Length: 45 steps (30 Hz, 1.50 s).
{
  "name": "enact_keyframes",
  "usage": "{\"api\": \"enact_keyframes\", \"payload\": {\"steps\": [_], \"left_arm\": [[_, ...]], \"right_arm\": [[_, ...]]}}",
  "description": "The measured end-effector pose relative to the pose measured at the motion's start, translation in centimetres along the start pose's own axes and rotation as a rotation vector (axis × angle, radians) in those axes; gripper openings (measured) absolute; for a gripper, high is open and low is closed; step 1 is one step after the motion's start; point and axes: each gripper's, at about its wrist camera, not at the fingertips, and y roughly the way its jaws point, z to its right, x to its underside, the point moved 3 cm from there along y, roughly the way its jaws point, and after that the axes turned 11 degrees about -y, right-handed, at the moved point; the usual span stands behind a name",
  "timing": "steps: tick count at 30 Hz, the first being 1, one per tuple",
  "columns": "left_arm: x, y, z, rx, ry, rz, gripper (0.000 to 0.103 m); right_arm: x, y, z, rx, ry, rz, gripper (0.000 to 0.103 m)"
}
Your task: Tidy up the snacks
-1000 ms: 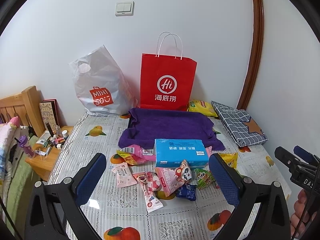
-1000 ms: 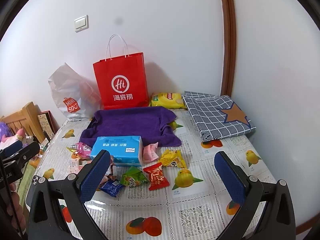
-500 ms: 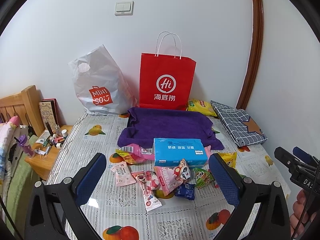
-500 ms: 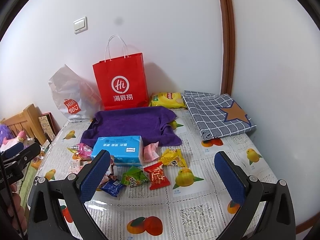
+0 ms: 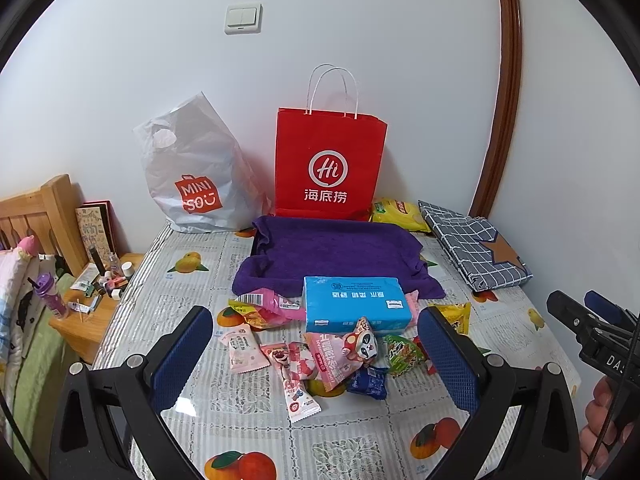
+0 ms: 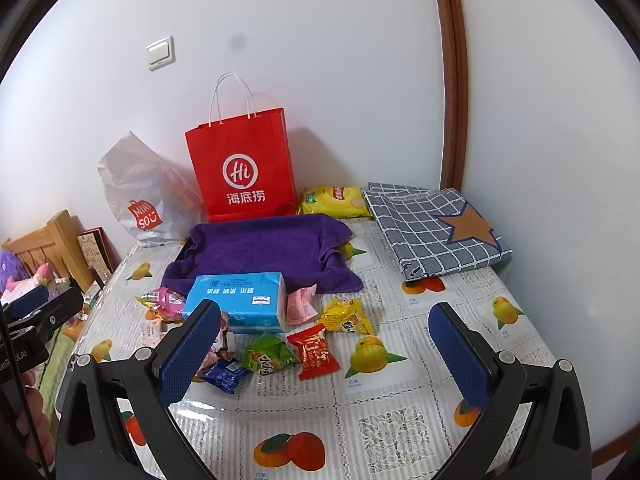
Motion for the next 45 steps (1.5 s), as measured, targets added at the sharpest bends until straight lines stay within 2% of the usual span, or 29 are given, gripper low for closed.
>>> {"api": "enact_keyframes", "payload": {"steps": [29,35,41,45], "left_arm": [[0.3,-0.3,0.7,0.002,0.016,0.003,0.103],[0.7,1.6,0.2,-0.006,0.014,-0.036,0.103],[1.6,4.2,-0.8,-0.018,0.002,-0.082,0.103],[2.3,6.4,-1.6,-0.056,-0.006,-0.118,0.103]], "right_arm": [[0.3,-0.1,-0.3,-0.031,-0.007,0.032,0.103],[1.0,1.7,-0.7,-0.047,-0.013,0.008,0.103],[2.0,4.0,-0.8,-0.009,-0.018,-0.025,0.103],[2.9,5.9,-0.4,-0.009,-0.019,-0.041,0.103]]}}
